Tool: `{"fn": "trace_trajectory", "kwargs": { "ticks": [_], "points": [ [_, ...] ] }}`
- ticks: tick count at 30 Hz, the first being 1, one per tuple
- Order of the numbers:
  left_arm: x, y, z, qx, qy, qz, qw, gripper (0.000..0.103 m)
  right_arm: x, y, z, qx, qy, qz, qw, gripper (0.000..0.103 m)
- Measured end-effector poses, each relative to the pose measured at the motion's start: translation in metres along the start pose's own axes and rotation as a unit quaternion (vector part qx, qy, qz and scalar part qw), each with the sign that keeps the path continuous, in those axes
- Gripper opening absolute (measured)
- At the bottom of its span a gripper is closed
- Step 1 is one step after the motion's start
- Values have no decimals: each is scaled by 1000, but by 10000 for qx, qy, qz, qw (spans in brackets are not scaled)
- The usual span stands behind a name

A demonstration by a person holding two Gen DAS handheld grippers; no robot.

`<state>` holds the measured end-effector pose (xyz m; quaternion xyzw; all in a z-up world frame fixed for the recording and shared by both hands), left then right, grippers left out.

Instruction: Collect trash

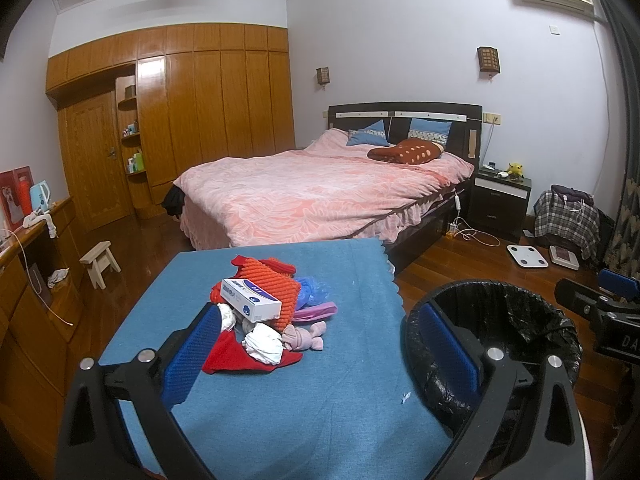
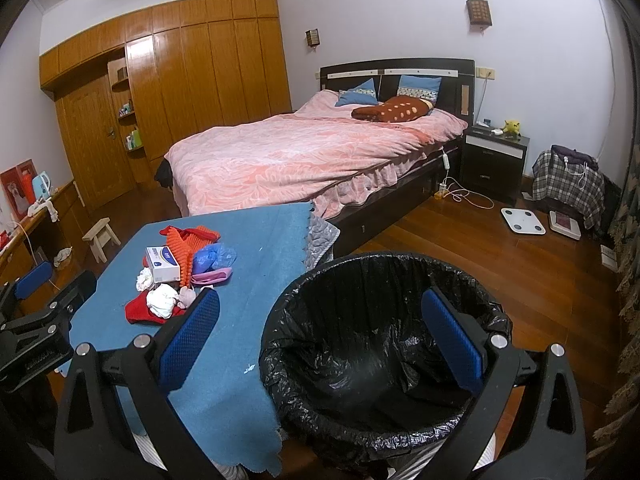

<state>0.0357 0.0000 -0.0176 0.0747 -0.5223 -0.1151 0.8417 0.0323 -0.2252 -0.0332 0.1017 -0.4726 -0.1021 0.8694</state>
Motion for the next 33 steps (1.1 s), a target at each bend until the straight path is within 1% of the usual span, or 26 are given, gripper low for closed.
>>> {"fn": "trace_trajectory", "kwargs": {
  "ticks": [30, 33],
  "points": [
    [0, 0, 0, -1, 13, 2, 10000, 97, 0, 0, -6, 16, 38, -23, 10000, 98],
    [0, 0, 0, 4, 18, 11, 10000, 97, -2, 5, -8, 39, 53, -20, 10000, 98]
  ]
}}
Point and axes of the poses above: each gripper's, at about its wrist camera, not at the fingertips, and z roughly against the way its jaws point, y to its left, x to its top, the point moved 4 cm from there along -z, roughly the way its jaws point, and after that the axes turned 12 degrees about -z, right-handed, at the moved point
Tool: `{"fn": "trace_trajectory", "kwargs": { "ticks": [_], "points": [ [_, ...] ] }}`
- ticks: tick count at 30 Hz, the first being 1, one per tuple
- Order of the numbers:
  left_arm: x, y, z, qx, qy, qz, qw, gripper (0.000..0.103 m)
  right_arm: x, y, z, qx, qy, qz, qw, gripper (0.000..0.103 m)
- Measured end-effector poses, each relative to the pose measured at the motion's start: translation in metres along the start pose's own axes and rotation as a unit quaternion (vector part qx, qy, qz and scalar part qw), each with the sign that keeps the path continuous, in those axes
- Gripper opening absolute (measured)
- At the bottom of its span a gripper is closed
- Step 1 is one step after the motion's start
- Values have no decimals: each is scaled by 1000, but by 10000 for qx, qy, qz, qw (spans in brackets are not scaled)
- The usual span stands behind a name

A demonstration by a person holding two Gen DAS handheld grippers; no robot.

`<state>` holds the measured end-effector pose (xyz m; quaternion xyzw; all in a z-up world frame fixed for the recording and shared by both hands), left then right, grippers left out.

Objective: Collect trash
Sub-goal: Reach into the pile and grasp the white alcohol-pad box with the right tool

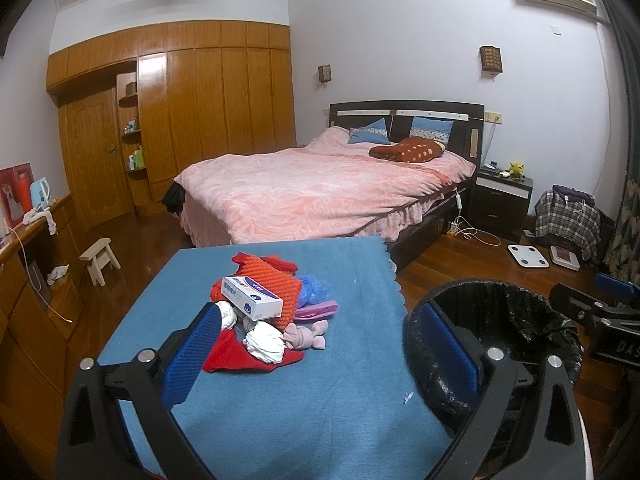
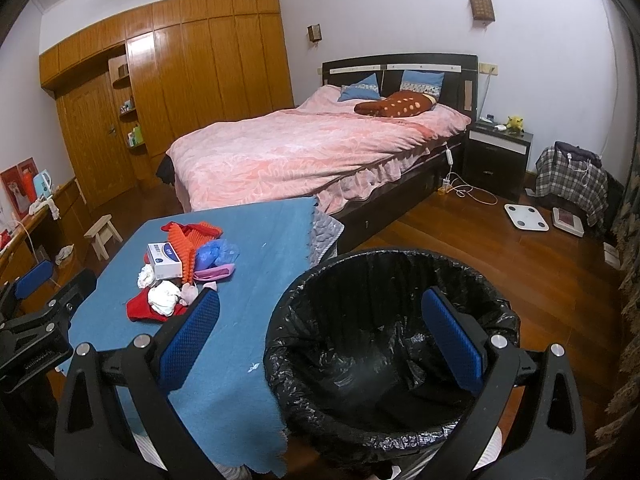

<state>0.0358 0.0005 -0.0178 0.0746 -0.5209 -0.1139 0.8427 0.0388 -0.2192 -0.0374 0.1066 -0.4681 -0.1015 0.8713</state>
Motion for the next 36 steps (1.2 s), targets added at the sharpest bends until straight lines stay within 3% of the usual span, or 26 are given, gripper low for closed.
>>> {"fn": "trace_trajectory", "kwargs": {
  "ticks": [6, 15, 22, 30, 33, 36],
  "points": [
    [-10, 16, -14, 134, 26, 16, 9999, 97, -9, 24, -24, 166, 8, 126, 9998, 98],
    [-40, 97, -53, 739, 402, 347, 9958, 97, -14, 72, -76, 506, 273, 385, 9976, 98],
    [-68, 155, -90, 1318, 629, 527, 9879, 97, -21, 116, -134, 778, 543, 534, 9941, 98],
    [-85, 188, -135, 1382, 901, 624, 9843, 97, -37, 184, -197, 1143, 820, 924, 9857, 93],
    [-91, 198, -148, 1340, 899, 682, 9845, 97, -48, 203, -218, 1235, 1030, 1074, 9811, 82],
    [-98, 205, -163, 1360, 1001, 727, 9830, 96, -55, 218, -236, 1301, 1179, 1148, 9777, 79]
  ]
}}
Point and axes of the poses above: each gripper's, at about its wrist camera, not at the fingertips, and z roughly against the way its jaws point, y to its left, x to its top, the point moved 4 cm from there along -z, roughly the way its jaws point, and after that the axes turned 12 degrees about -z, right-handed, at the moved point
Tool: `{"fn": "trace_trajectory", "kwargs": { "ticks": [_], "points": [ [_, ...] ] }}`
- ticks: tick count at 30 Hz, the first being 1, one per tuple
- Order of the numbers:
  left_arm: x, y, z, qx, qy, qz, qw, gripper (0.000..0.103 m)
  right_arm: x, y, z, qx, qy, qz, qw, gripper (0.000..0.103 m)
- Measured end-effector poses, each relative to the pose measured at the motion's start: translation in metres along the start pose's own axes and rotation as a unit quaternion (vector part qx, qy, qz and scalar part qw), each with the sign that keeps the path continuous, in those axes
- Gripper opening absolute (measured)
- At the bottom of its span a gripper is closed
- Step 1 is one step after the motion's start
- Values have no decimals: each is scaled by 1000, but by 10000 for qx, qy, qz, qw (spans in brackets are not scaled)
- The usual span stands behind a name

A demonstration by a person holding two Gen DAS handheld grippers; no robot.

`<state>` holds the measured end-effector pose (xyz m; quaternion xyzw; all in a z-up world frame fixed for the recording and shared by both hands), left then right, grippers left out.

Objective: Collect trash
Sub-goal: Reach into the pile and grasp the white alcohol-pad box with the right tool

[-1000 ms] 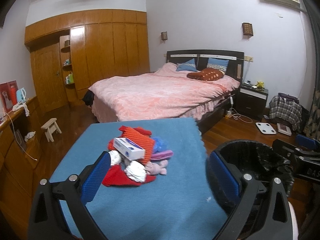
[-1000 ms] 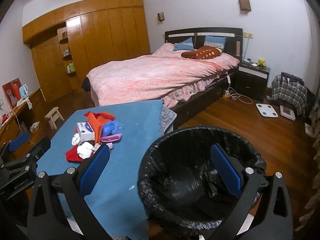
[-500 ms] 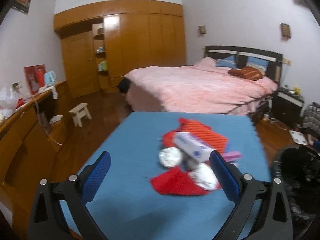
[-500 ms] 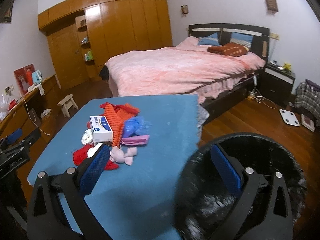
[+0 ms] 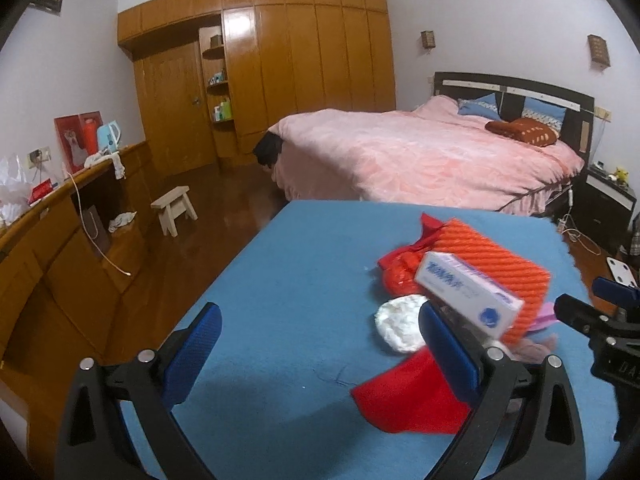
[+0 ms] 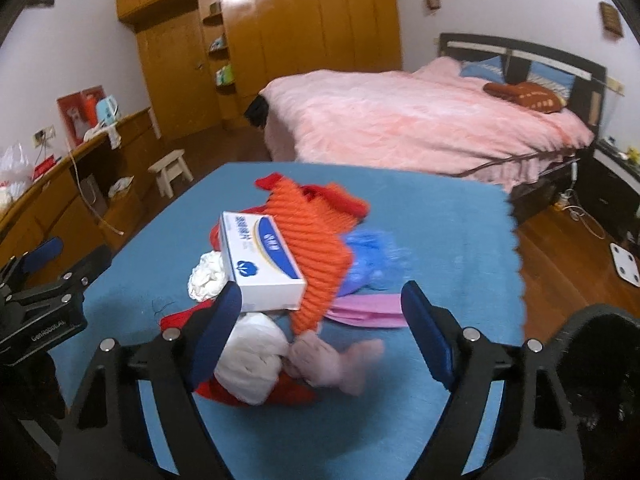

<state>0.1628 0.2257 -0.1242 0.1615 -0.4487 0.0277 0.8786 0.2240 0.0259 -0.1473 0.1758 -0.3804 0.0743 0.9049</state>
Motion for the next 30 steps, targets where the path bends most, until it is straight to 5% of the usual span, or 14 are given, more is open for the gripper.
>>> {"fn": "trace_trajectory", "kwargs": {
  "ticks": [7, 30],
  "points": [
    [-11, 14, -23, 90, 222, 117, 9996, 95, 3, 15, -27, 285, 238, 103, 9993, 68],
    [-10, 21, -41, 168, 278, 193, 9993, 96, 9, 28, -47, 569, 460, 304, 9969, 69]
  ]
}}
Point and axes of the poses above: each gripper's, at about its wrist camera, not at the fingertips, and z roughly against the way its jaws point, y to its left, x to its top, the point moved 4 cm from there along -z, roughly the way its jaws point, and after that the axes turned 12 degrees about -z, right-handed, at the moved point
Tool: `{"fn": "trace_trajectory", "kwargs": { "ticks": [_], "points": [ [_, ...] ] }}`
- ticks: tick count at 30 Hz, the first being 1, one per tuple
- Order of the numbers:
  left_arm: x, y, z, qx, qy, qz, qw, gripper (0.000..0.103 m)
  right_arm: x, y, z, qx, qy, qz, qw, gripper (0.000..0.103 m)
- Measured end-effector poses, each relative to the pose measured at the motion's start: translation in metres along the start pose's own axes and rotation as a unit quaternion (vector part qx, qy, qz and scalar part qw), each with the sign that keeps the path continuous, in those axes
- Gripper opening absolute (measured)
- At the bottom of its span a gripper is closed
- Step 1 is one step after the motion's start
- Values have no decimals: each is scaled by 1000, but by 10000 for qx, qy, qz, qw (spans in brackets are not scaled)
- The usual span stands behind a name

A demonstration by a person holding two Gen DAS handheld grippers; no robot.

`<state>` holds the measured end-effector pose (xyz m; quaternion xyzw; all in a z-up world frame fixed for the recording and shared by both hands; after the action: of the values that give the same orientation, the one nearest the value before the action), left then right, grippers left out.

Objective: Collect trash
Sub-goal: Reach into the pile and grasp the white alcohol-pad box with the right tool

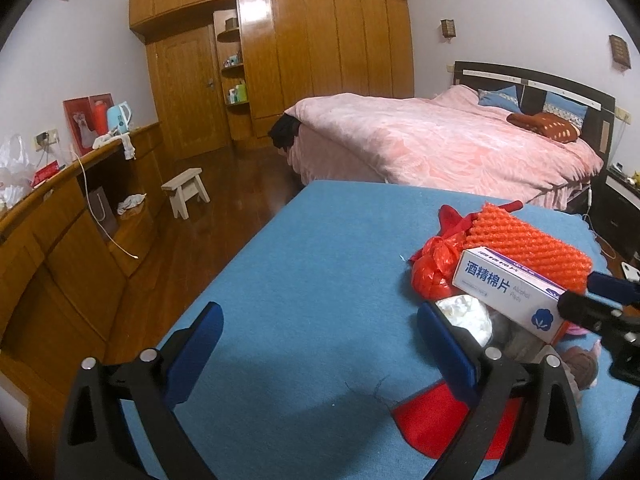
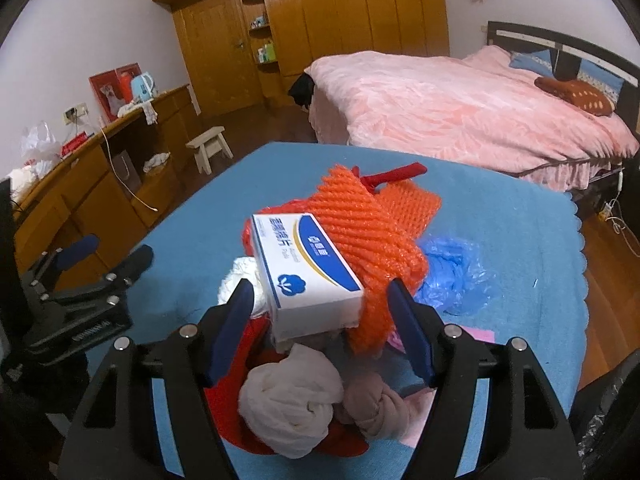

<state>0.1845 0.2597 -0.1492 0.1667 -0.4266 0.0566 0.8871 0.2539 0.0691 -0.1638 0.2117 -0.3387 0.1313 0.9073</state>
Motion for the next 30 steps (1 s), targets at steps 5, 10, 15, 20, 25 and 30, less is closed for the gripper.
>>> {"fn": "trace_trajectory", "kwargs": {
  "ticks": [5, 10, 15, 20, 25, 30],
  "points": [
    [-1, 0, 0, 50, -8, -12, 10000, 96, 8, 6, 19, 72, -270, -44, 9996, 69],
    [2, 1, 2, 56, -30, 37, 10000, 96, 12, 7, 41, 344, -437, -129, 9984, 69],
    [2, 0, 0, 28, -52, 52, 10000, 96, 7, 10, 20, 407, -186, -47, 9990, 69],
    [0, 0, -2, 40, -15, 39, 10000, 96, 2, 7, -7, 294, 18, 8, 9996, 69],
    [-4, 1, -8, 53, 57, 51, 10000, 96, 2, 0, -23, 308, 150, -90, 9994, 69],
    [-6, 0, -12, 59, 106, 56, 9999, 96, 2, -1, -40, 455, 380, -111, 9982, 68]
  ]
}}
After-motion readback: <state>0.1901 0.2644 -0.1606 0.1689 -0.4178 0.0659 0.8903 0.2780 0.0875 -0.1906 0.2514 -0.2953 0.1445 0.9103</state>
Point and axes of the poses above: each gripper's, at about its wrist camera, not at the fingertips, and z roughly against the way its jaws point, y to its left, x to its top, the point moved 4 cm from there along -z, roughly the way its jaws point, and after that the axes turned 12 degrees about -z, right-handed, at the moved point
